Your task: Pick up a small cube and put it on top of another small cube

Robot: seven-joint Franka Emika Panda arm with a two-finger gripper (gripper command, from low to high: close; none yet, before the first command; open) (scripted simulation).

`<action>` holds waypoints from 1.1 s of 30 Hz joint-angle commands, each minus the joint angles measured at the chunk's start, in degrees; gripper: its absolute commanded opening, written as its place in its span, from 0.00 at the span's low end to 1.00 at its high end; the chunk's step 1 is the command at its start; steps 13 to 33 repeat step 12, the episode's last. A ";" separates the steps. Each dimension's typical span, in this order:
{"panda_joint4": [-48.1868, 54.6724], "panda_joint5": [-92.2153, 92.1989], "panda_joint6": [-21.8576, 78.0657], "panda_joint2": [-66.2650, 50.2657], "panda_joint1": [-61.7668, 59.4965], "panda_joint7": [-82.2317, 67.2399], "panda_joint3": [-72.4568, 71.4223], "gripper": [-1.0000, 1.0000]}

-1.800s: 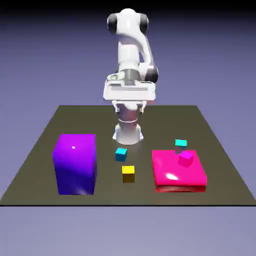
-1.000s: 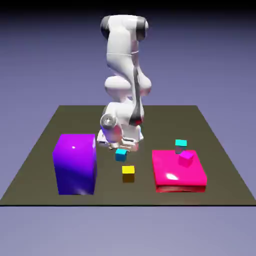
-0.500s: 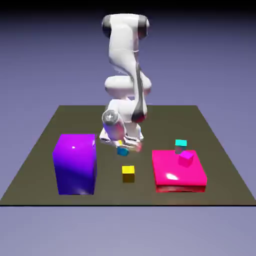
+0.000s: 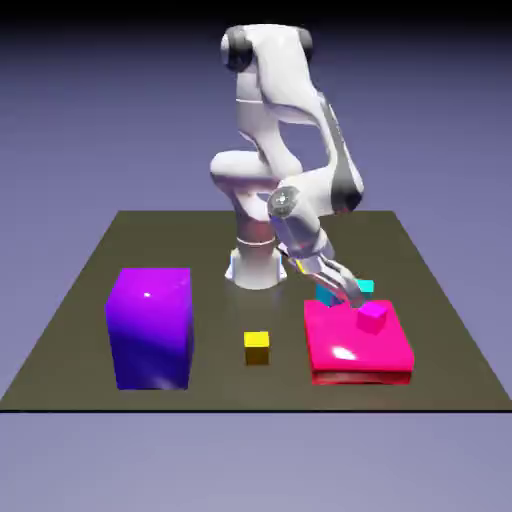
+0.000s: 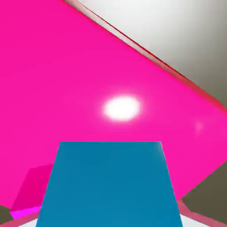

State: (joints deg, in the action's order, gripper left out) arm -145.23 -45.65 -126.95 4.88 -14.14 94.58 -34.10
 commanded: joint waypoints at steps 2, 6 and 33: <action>1.58 -4.01 0.19 0.60 -1.38 4.80 -4.13 0.00; 1.03 -5.21 -7.14 -5.63 0.74 3.52 -5.24 0.00; 0.80 -5.70 -10.17 -8.20 1.62 2.99 -5.69 1.00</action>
